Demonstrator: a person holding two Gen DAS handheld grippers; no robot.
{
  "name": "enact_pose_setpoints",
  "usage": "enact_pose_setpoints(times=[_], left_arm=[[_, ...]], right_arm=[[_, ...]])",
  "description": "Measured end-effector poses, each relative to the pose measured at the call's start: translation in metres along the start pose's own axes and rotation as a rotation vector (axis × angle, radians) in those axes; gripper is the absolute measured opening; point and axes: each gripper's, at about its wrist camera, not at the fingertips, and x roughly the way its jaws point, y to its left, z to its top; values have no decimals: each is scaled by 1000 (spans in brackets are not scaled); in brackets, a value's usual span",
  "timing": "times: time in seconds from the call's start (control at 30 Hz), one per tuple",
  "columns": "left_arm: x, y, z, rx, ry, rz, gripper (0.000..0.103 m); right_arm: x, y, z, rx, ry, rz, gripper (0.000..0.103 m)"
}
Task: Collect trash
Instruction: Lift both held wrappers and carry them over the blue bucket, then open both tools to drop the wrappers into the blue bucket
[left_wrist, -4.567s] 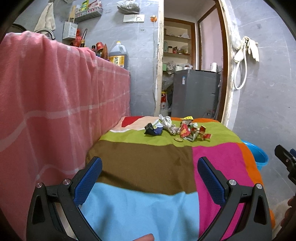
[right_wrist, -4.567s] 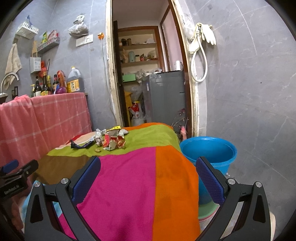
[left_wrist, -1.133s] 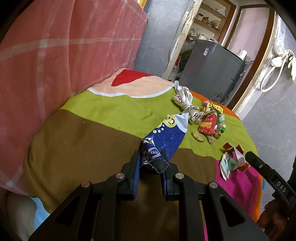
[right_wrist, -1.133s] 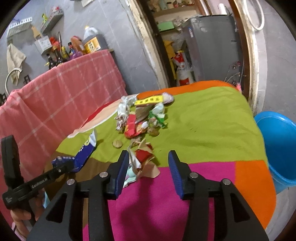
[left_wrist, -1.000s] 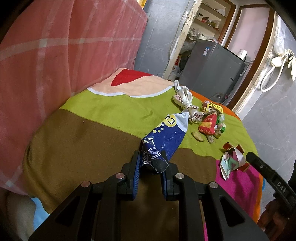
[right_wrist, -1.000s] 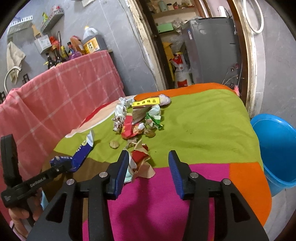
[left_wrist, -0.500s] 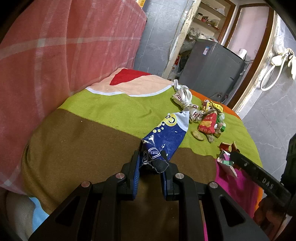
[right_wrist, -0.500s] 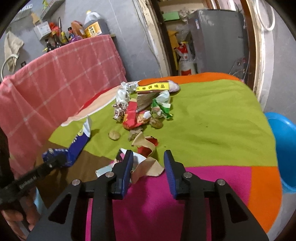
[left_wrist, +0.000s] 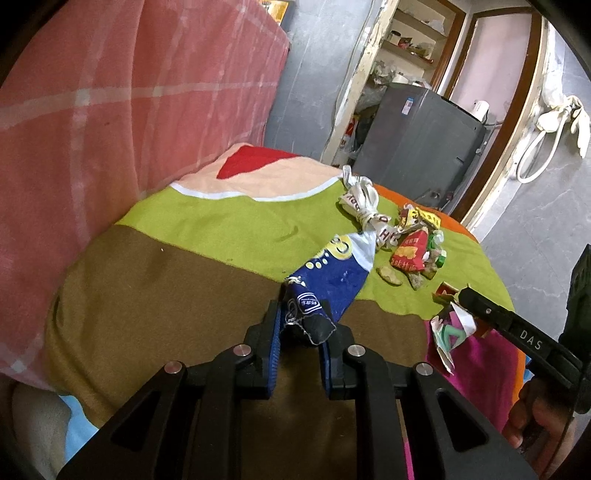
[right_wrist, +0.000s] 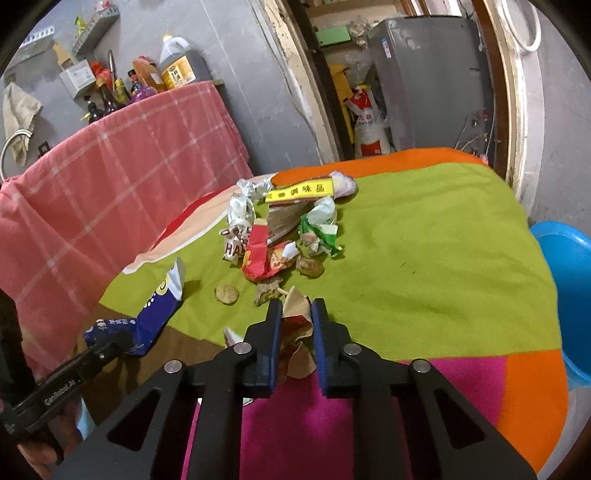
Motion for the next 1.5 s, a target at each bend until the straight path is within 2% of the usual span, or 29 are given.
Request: enact_pose_setpoints(times=[0.2,0.43,0.6,0.73,1.0,1.23,1.37,1.5], left_arm=[[-11,-10,5,25,-52,-8,10],[-24,-36,16,72,-135,-43,10],[-31,-70,28,120,-203,-118,10],[-35,-107,35,156,-265,-206,10],[-29,-203,38,252,-355,-384,10],[5,-272,39,285,-332,-498,10],[35,-312,39,303,-250,-518,10],[60,-339,38,335,-182,-511,10]], right_arm=[[-18,1,2,-32,-78,-20,12],[-55,1,7,-68,-216,-46,12],[-93,-2,14,-96,-347,-101,12],[-130,-15,21,-105,-461,-172,12],[-180,-62,26,-105,-610,-329,12],[-201,-118,24,-96,-694,-498,12],[-203,-151,21,-48,-698,-559,12],[-198,-184,17,26,-675,-575,13]])
